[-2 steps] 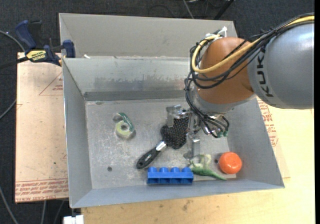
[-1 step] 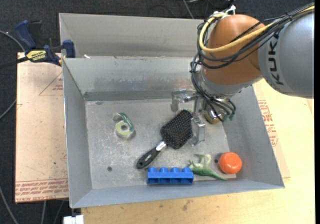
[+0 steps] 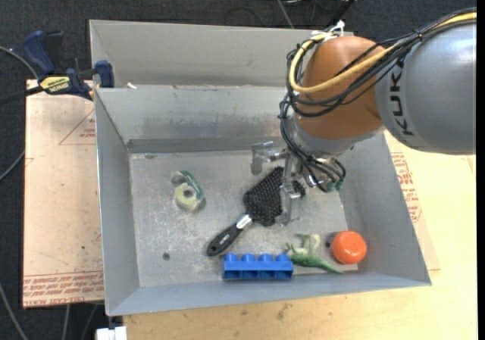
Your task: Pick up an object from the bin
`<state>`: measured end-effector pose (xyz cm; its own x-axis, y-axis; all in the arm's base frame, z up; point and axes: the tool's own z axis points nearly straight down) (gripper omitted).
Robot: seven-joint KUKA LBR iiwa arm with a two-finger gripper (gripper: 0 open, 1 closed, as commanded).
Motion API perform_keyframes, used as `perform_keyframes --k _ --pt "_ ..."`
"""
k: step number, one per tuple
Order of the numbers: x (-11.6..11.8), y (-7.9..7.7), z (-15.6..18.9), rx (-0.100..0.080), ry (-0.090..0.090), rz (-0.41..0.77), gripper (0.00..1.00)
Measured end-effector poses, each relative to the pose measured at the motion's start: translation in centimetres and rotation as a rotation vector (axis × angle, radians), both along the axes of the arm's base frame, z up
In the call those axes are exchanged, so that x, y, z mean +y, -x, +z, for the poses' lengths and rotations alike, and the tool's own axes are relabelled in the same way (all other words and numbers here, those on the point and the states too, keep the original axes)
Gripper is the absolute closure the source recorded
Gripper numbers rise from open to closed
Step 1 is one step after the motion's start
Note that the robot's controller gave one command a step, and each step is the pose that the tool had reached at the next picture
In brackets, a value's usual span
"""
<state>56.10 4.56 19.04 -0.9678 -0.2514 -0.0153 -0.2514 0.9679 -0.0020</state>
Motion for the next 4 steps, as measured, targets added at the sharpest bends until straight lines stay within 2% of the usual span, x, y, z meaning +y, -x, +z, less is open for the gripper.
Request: perform_keyframes --k 1,2,3,4 --pt "-0.6 -1.4 -7.0 0.008 0.001 0.079 0.00" --pt "2.8 1.4 -10.8 0.015 0.002 0.273 1.00" --pt "2.8 1.4 -10.8 0.015 0.002 0.273 1.00" --pt "2.7 2.3 -7.0 0.023 0.003 0.272 1.00"
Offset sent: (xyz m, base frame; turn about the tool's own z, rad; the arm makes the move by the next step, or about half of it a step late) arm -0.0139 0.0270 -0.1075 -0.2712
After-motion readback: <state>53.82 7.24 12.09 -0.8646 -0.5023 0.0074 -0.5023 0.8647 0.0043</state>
